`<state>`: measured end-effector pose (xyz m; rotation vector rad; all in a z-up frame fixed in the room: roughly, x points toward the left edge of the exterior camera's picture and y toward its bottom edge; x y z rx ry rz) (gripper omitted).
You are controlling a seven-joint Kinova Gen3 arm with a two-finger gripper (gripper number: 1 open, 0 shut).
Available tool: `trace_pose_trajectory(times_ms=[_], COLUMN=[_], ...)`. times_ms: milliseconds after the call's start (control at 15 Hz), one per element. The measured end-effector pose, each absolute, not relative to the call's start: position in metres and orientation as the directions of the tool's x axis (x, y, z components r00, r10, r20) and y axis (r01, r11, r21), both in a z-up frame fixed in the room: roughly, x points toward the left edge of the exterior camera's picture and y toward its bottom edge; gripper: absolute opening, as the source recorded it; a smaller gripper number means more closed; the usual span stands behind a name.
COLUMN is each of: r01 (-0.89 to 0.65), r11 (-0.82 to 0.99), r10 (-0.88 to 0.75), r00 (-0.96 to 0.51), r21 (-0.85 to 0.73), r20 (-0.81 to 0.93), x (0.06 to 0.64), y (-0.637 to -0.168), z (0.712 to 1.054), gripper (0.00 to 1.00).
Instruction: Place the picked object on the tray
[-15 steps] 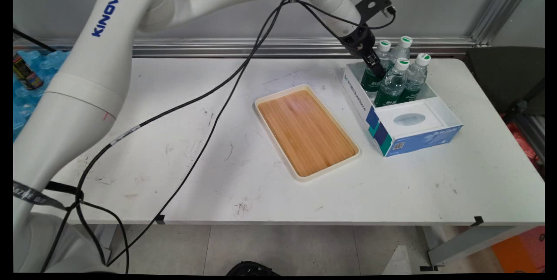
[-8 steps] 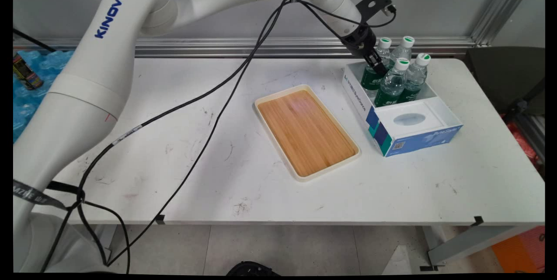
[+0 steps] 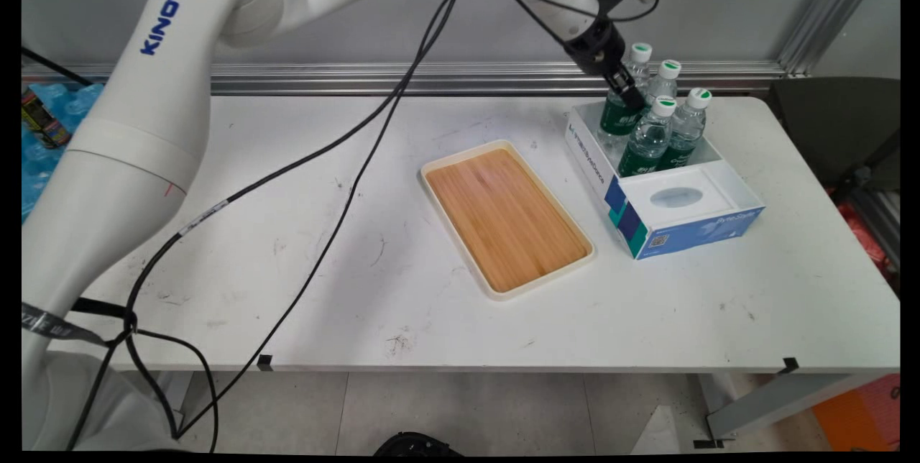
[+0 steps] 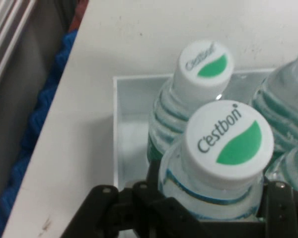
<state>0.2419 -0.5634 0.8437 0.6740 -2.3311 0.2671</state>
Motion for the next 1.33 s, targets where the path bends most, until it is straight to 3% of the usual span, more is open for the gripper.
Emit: trace_pose_trajectory(times_ms=[800, 1333], r01=[-0.515, -0.498], r11=[0.855, 0.866], r10=[-0.371, -0.386], r00=[-0.685, -0.735], r21=[-0.056, -0.056], r20=[0.627, 0.558], x=[0.287, 0.36], y=[-0.523, -0.462], z=[0.943, 0.947], gripper=[0.0, 0.0])
